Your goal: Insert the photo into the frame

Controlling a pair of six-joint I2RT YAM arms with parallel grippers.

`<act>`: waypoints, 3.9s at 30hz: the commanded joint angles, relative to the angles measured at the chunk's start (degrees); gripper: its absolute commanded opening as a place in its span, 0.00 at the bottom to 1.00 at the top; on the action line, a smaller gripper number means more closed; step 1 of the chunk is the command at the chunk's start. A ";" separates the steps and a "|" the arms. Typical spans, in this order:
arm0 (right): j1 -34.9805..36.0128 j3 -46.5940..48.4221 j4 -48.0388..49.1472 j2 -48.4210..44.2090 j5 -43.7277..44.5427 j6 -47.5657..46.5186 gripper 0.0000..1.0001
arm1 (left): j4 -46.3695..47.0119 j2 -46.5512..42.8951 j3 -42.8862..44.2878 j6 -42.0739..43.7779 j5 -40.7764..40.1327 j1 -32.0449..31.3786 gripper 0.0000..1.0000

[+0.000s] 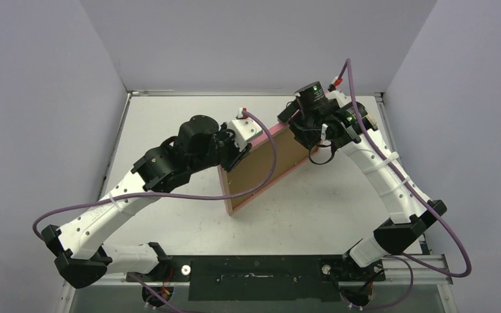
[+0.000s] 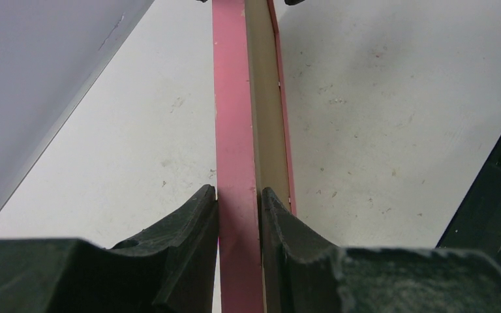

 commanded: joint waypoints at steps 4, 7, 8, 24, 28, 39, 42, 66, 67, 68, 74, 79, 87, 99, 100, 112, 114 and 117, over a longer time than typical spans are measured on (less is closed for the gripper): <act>-0.22 -1.58 -1.85 -1.07 0.98 1.27 0.65 | 0.96 -2.66 -2.24 2.94 -2.82 -0.94 0.00; -0.25 -1.14 -2.01 -0.89 0.82 1.45 0.64 | 1.23 -3.38 -2.84 2.97 -2.61 -1.20 0.00; -0.22 -0.96 -2.33 -0.89 0.95 1.60 0.62 | 1.33 -3.59 -3.09 2.92 -2.65 -1.22 0.00; -3.62 -5.98 6.31 -2.99 -6.47 -2.65 0.15 | 3.76 -4.95 -2.16 -7.23 3.38 -1.01 0.70; -8.91 -9.04 13.33 -3.40 -15.24 -9.03 0.13 | 10.49 -5.86 -2.40 -13.17 12.15 -0.79 0.78; -22.52 -22.41 23.47 -11.07 -35.33 -19.64 0.15 | 19.03 -5.34 -6.06 -21.18 11.07 -0.45 0.80; -26.19 -29.12 24.66 -15.30 -37.97 -20.09 0.16 | 19.10 -4.73 -6.96 -22.45 6.61 0.11 0.80; -31.82 -58.66 58.70 -13.79 -43.91 -18.60 0.13 | 14.58 11.21 -13.89 -29.94 19.28 28.26 0.81; -31.84 -58.50 58.63 -12.53 -44.17 -19.38 0.13 | 13.89 12.93 -13.21 -29.75 20.29 29.73 0.81; -31.82 -58.22 58.16 -11.24 -44.26 -20.18 0.13 | 13.37 14.77 -12.53 -29.54 21.19 31.07 0.81; -32.02 -55.70 54.04 -4.57 -44.61 -25.84 0.18 | 8.03 26.27 -7.48 -26.50 20.74 34.59 0.81; -32.28 -53.11 50.17 1.23 -44.03 -30.46 0.20 | 7.25 32.12 -6.71 -27.46 17.32 34.72 0.77; -33.12 -49.37 46.67 9.28 -42.43 -35.65 0.23 | 9.96 33.43 -6.46 -22.95 11.51 34.72 0.77; -33.14 -43.29 41.47 15.66 -37.95 -38.52 0.36 | 9.99 38.15 0.63 -20.85 15.20 36.32 0.81; -33.15 -43.18 41.09 15.72 -37.27 -38.45 0.40 | 9.22 39.43 2.25 -20.43 16.17 36.43 0.81; -33.50 -42.59 38.92 14.39 -35.28 -35.59 0.66 | 3.90 51.80 12.69 -19.25 19.07 36.56 0.80; -33.44 -42.67 38.93 15.05 -35.65 -35.54 0.66 | 3.37 52.42 12.68 -20.76 16.60 36.66 0.80; -33.19 -43.33 40.34 16.22 -36.62 -34.88 0.64 | 0.78 53.94 13.80 -23.86 16.16 37.52 0.74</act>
